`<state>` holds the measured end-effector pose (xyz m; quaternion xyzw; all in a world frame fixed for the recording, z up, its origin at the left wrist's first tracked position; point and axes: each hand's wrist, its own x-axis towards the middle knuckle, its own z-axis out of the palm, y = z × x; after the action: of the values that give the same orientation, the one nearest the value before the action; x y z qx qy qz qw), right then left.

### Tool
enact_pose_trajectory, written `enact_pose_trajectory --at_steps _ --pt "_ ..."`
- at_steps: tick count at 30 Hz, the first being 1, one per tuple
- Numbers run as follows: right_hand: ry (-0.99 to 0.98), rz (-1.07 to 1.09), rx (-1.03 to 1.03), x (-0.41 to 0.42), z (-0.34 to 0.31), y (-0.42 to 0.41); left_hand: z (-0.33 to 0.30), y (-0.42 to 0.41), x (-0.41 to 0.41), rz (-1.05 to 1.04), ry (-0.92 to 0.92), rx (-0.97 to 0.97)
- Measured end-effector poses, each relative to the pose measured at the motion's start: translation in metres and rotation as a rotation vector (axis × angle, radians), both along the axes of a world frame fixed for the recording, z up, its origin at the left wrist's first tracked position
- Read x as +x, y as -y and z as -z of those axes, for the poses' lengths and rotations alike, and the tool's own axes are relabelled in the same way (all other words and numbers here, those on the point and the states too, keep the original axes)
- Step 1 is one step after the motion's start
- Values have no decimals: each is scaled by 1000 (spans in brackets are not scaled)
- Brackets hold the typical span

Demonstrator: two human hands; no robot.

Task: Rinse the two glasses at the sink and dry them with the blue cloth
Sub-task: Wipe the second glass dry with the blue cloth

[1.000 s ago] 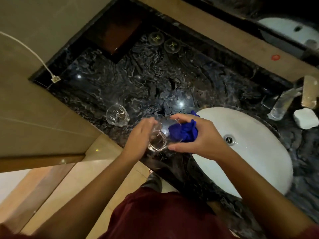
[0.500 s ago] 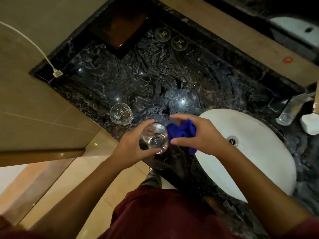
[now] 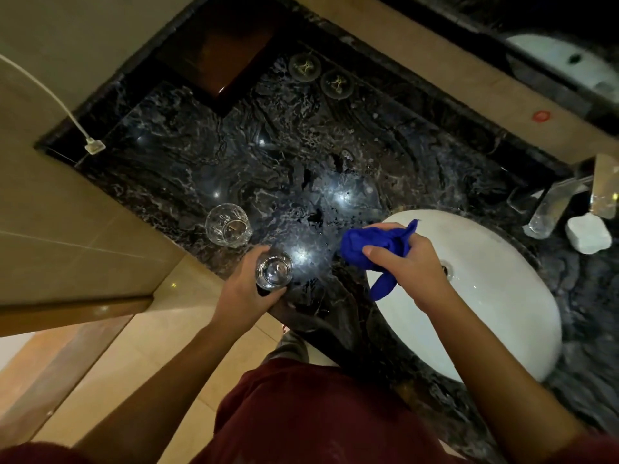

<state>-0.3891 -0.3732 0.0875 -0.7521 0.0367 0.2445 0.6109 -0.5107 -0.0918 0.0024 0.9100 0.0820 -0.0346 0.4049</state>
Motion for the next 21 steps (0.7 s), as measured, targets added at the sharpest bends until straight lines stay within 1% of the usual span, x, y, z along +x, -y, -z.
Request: enact_pose_trajectory --at_steps 2,4,7,8,10,12,15,17,18,19,20,21 --pt "-26 44 45 0 -5 -4 -4 2 0 2 -18 -18" --pt "-75 118 141 0 -12 -9 -16 1 -1 12 -19 -44" --pt "-184 203 377 1 -29 -14 -52 0 0 9 138 5" --pt "-229 213 460 0 -35 -16 -68 3 5 7 164 -12" --pt "-327 200 598 -2 -48 -25 -103 14 28 36 103 -126" --pt "-406 188 647 -7 -56 -37 -132 28 59 98 28 -288" --pt "-433 193 662 -11 -61 -43 -158 42 88 164 60 -452" --pt "-391 174 660 -14 -59 -37 -166 42 96 176 92 -466" --pt "-336 155 601 -16 -56 -32 -170 42 97 186 90 -459" --pt "-234 134 480 -17 -53 -26 -174 42 99 206 84 -452" --pt "-96 128 327 -17 -51 -19 -178 43 101 233 86 -450" --pt "29 128 220 -17 -51 -12 -180 45 102 265 97 -448"
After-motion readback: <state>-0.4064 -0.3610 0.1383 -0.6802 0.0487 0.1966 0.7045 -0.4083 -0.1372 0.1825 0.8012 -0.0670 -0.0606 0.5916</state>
